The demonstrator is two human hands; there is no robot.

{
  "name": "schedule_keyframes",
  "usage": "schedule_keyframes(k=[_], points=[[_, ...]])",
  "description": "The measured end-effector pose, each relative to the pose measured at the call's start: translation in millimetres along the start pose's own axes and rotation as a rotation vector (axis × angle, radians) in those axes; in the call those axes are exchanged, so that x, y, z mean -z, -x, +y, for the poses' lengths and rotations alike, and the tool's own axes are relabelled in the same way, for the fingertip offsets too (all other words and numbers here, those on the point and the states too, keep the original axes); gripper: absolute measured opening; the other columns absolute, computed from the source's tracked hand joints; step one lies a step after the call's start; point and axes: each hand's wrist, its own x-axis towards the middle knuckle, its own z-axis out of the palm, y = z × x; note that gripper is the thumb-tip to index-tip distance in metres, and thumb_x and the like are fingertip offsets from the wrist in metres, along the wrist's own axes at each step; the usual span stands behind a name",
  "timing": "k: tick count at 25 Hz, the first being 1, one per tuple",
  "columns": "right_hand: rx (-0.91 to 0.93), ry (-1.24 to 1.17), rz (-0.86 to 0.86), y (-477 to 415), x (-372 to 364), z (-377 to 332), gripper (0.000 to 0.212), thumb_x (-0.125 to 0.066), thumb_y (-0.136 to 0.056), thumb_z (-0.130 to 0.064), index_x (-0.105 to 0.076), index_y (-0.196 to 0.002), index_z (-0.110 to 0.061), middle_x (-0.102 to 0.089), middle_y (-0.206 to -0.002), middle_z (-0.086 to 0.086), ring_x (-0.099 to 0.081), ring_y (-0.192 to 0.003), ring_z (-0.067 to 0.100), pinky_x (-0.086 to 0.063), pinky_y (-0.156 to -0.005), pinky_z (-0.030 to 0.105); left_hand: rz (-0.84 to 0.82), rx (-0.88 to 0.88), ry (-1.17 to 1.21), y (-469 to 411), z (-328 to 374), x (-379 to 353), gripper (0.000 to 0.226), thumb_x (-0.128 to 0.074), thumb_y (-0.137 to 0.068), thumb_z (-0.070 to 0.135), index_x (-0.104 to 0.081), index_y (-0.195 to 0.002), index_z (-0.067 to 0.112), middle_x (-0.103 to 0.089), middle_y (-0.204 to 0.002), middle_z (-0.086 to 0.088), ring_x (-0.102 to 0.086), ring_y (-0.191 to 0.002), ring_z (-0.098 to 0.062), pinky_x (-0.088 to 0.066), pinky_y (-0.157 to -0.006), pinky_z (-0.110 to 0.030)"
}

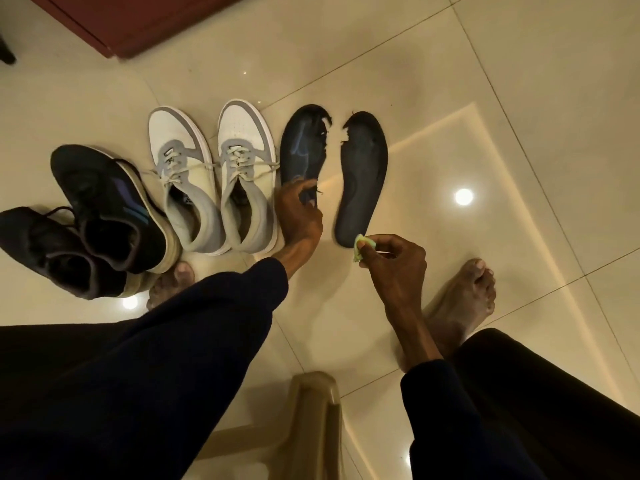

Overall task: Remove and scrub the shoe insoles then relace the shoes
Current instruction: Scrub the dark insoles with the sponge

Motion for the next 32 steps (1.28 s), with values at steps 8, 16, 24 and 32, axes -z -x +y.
schedule_keyframes(k=[8,16,24,32], points=[[-0.002,0.031,-0.021,0.2,-3.3,4.6,0.024,-0.082,-0.084,-0.031,-0.078,-0.094,-0.01,-0.075,-0.082,-0.001,-0.073,-0.067,0.011,-0.061,-0.067,0.023,0.092,-0.137,-0.691,-10.6,-15.6,-21.5,0.096,-0.075,-0.089,0.012,-0.015,-0.164,0.018,-0.03,-0.16,-0.025,-0.032,-0.147,-0.039,-0.027,-0.121,-0.045],[0.123,0.06,0.003,8.1,9.1,-39.9,0.019,-0.08,-0.087,-0.027,-0.078,-0.095,-0.011,-0.075,-0.082,-0.003,-0.072,-0.07,0.009,-0.061,-0.069,0.021,-0.297,0.157,0.204,20.3,30.4,32.4,0.074,-0.065,-0.092,-0.006,-0.034,-0.156,0.015,-0.051,-0.148,-0.008,-0.05,-0.134,-0.021,-0.047,-0.083,-0.002],[0.566,0.127,0.001,71.6,46.6,-202.0,0.013,-0.08,-0.088,-0.025,-0.074,-0.097,-0.018,-0.068,-0.099,-0.002,-0.067,-0.085,0.008,-0.057,-0.075,0.021,-0.908,0.202,0.7,80.9,152.7,185.9,0.059,-0.052,-0.087,-0.025,-0.06,-0.132,0.012,-0.069,-0.126,-0.013,-0.065,-0.117,-0.031,-0.058,-0.096,-0.04],[0.974,0.266,0.059,207.2,82.3,-288.9,0.011,-0.074,-0.092,-0.014,-0.071,-0.102,-0.011,-0.062,-0.101,0.003,-0.057,-0.087,0.008,-0.048,-0.076,0.015,-0.926,0.202,0.752,200.9,234.5,336.2,0.061,-0.034,-0.105,0.058,-0.068,-0.124,0.01,-0.073,-0.112,-0.021,-0.072,-0.094,-0.037,-0.06,-0.086,-0.053]])
